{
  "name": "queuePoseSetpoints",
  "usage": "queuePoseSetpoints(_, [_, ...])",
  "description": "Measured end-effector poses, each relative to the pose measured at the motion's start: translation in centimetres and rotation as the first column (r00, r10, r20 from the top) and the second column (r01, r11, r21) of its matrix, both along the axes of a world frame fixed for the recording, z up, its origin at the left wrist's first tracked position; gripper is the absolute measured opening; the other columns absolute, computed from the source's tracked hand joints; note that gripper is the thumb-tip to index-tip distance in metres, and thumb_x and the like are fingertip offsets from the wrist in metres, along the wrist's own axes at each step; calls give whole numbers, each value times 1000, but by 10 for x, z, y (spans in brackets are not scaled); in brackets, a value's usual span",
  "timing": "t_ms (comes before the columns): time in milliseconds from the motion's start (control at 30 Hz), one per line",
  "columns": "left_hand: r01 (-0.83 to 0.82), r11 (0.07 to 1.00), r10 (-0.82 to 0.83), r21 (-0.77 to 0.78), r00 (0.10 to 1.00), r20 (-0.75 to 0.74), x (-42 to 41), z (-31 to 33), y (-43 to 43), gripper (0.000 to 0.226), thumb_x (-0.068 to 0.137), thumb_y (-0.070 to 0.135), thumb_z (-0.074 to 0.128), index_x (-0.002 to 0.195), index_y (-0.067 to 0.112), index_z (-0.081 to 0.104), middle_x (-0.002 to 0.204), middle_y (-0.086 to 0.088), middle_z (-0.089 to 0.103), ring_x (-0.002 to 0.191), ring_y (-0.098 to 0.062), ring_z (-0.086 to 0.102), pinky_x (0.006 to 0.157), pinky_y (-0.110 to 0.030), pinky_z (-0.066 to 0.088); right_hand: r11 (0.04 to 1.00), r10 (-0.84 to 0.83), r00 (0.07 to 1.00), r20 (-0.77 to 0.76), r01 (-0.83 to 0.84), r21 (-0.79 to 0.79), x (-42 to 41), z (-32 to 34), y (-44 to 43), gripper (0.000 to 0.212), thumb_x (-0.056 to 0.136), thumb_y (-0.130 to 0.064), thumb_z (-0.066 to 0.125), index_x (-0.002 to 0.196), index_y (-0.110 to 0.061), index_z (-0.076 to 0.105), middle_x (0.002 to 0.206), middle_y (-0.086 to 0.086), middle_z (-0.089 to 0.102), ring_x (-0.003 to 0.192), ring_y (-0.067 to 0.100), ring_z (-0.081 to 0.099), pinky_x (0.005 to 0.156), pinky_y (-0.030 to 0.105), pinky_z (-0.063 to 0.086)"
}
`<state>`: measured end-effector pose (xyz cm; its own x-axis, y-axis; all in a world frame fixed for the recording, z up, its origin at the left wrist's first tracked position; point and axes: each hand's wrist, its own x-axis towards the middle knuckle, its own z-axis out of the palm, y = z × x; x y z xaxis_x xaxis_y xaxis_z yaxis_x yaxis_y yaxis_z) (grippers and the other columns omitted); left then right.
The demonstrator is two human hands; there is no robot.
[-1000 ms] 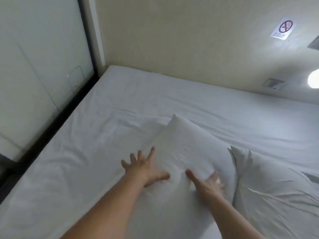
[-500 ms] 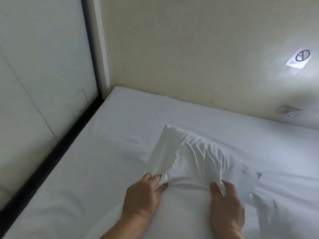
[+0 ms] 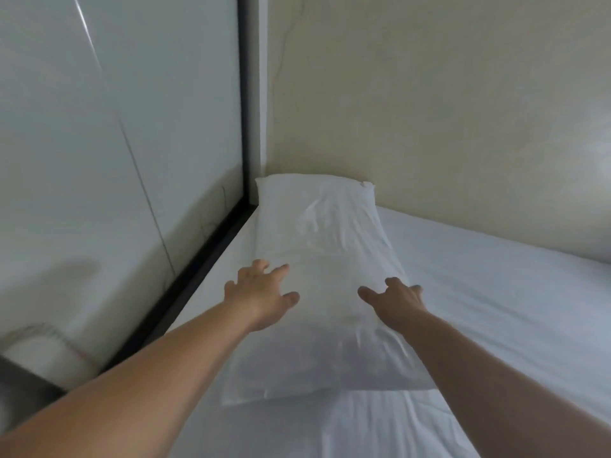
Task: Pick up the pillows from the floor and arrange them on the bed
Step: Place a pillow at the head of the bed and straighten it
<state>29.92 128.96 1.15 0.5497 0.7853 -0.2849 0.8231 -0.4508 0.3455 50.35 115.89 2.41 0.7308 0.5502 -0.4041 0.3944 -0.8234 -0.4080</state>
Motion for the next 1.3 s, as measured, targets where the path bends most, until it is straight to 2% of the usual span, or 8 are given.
queuePoseSetpoints(267, [-141,906,124,-399,990,-68,-45,-77,-44,142,46,70,77,141,42,-25,158,-14,-4,139,-36,27,111,-49,31,979,-203,975,-90,199,-52,22,-66,-47,93,76,-69,56,144,-11,31,135,24,41,119,42,47,102,47,39])
queuePoseSetpoints(400, [-75,938,92,-338,995,34,-37,-122,-51,149,48,53,86,117,50,-46,155,-16,-13,131,-37,41,107,-43,38,958,-272,950,-151,282,46,42,-104,-42,95,72,-76,54,140,-15,28,135,23,43,119,42,47,98,47,38])
queuePoseSetpoints(500, [-53,971,93,-234,982,163,-34,-145,-45,136,60,50,83,128,56,-35,137,-15,22,112,-38,53,94,-39,45,937,-320,940,-120,333,109,54,-127,-43,93,73,-75,54,134,-8,33,133,25,49,118,43,50,94,47,38])
queuePoseSetpoints(600, [-30,995,48,-90,976,214,-31,-151,-26,116,69,55,75,134,60,-21,110,-7,30,99,-40,55,89,-40,45,941,-295,955,5,290,176,45,-139,-55,76,81,-68,50,120,-4,43,124,29,55,111,44,53,82,43,38])
queuePoseSetpoints(767, [-124,991,121,43,991,61,-69,-119,36,98,72,45,76,145,50,10,132,-18,32,109,-46,51,93,-45,44,918,-277,949,-148,307,252,-40,-161,-63,58,81,-66,49,98,-11,42,119,26,59,108,42,56,76,38,34])
queuePoseSetpoints(867, [-60,998,61,37,998,-25,-92,-108,49,94,74,40,76,147,43,17,110,-9,39,106,-38,54,85,-38,44,913,-298,938,-176,334,232,-55,-149,-56,52,84,-64,48,94,-14,36,122,25,58,112,42,54,77,39,32])
queuePoseSetpoints(1067, [0,997,-17,-77,974,-227,-87,-114,35,101,74,35,72,149,38,4,128,-13,40,108,-34,56,91,-36,47,959,-244,970,-8,243,149,-3,-116,-56,57,84,-65,42,113,-16,42,126,21,57,117,39,52,82,43,36])
queuePoseSetpoints(1300, [142,986,-161,-92,957,-242,-91,-116,10,37,80,17,53,117,21,56,113,-6,67,102,-25,61,82,-29,48,940,-262,939,-225,301,161,-3,-115,-22,77,88,-62,39,145,-12,28,140,21,47,124,40,46,96,42,37])
